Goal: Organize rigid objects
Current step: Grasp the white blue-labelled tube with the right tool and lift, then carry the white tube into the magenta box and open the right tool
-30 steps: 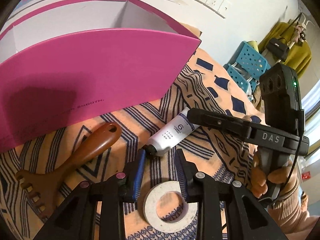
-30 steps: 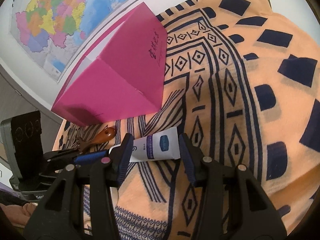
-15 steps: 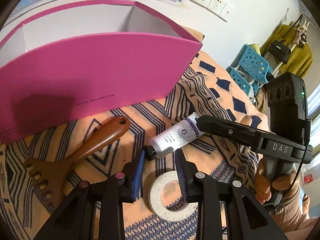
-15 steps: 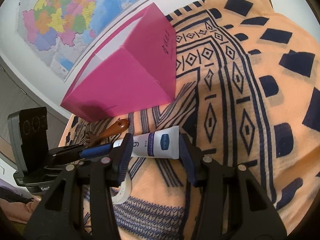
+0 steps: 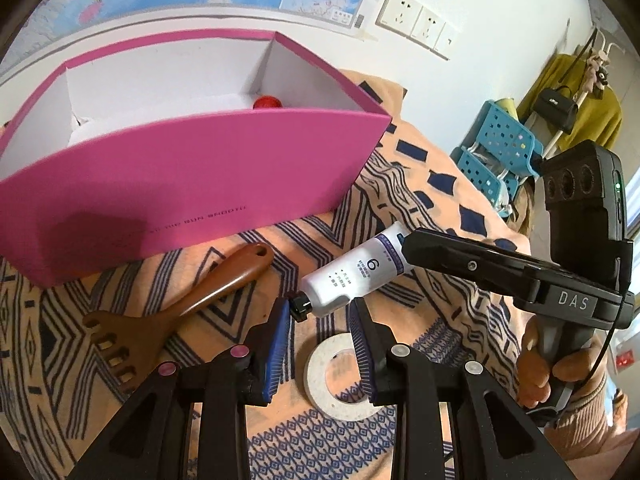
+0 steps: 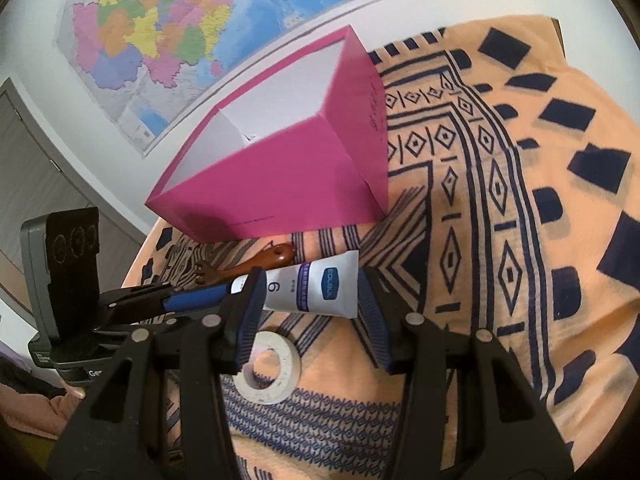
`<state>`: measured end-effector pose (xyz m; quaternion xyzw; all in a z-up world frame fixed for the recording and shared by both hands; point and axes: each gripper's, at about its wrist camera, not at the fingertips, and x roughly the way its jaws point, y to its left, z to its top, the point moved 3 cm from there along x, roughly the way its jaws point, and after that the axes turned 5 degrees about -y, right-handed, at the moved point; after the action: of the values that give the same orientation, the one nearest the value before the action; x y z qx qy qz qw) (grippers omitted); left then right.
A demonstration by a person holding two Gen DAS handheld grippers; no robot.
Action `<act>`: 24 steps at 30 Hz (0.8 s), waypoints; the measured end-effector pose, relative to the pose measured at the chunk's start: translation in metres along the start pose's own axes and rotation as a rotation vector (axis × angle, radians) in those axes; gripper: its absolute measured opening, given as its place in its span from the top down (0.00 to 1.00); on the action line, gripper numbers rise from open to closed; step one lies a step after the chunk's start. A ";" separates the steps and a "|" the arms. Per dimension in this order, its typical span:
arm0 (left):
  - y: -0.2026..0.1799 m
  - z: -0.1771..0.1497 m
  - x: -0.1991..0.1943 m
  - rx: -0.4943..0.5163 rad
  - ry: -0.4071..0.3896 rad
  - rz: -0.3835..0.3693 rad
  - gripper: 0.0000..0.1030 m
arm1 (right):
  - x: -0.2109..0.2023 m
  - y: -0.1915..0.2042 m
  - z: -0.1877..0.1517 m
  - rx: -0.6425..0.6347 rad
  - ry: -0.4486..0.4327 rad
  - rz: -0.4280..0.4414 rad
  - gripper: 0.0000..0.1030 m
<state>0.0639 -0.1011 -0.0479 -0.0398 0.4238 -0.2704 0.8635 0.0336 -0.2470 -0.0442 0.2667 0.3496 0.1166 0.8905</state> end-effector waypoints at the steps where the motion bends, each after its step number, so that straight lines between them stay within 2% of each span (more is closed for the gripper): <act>1: 0.000 0.000 -0.003 -0.001 -0.006 -0.001 0.71 | -0.002 0.003 0.002 -0.007 -0.006 0.003 0.51; 24: 0.002 0.042 -0.049 0.033 -0.132 0.054 0.71 | -0.016 0.048 0.047 -0.120 -0.116 0.044 0.51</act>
<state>0.0725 -0.0816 0.0134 -0.0318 0.3624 -0.2507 0.8971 0.0531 -0.2326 0.0205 0.2265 0.2839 0.1412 0.9210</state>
